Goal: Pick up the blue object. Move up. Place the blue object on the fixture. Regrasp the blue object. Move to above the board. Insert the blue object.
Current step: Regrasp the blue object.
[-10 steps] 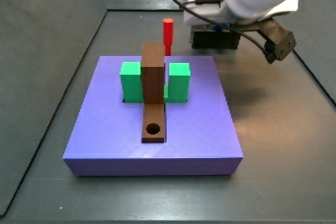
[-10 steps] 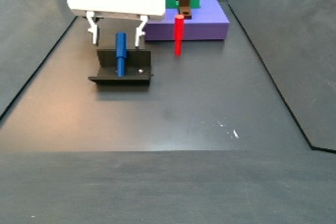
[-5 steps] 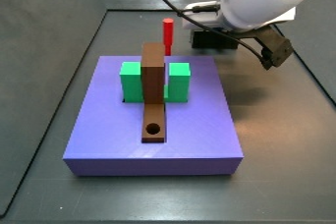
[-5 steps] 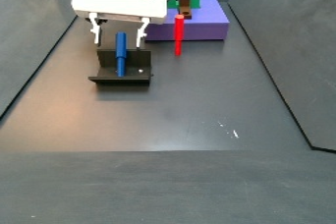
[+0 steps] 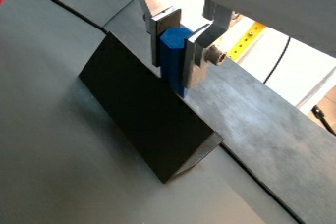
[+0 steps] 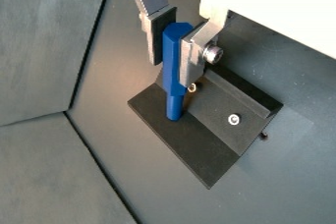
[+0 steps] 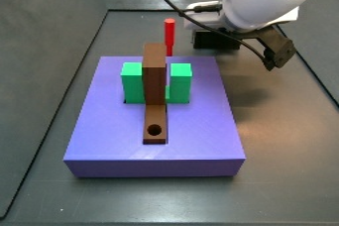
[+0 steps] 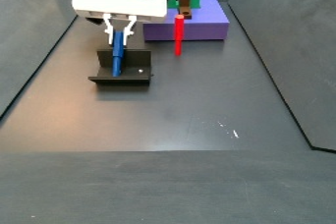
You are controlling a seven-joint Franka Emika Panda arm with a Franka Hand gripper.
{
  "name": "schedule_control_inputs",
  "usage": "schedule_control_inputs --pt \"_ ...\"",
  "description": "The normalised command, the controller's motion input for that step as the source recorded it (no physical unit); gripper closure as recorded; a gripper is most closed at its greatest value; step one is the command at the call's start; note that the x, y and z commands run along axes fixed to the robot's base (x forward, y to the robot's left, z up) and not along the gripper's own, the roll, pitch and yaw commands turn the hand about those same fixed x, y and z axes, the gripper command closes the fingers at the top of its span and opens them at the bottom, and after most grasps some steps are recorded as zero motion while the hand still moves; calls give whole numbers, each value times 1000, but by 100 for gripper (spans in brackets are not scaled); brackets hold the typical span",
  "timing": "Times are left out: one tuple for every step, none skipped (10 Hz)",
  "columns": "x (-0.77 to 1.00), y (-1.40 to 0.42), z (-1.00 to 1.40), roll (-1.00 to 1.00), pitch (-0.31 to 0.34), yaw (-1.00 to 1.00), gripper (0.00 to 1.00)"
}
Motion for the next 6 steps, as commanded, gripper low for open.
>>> schedule_control_inputs --pt "0 0 0 0 0 0 100" --pt "0 0 0 0 0 0 100" --pt "0 0 0 0 0 0 100" --pt "0 0 0 0 0 0 100" --pt "0 0 0 0 0 0 100" --pt "0 0 0 0 0 0 100"
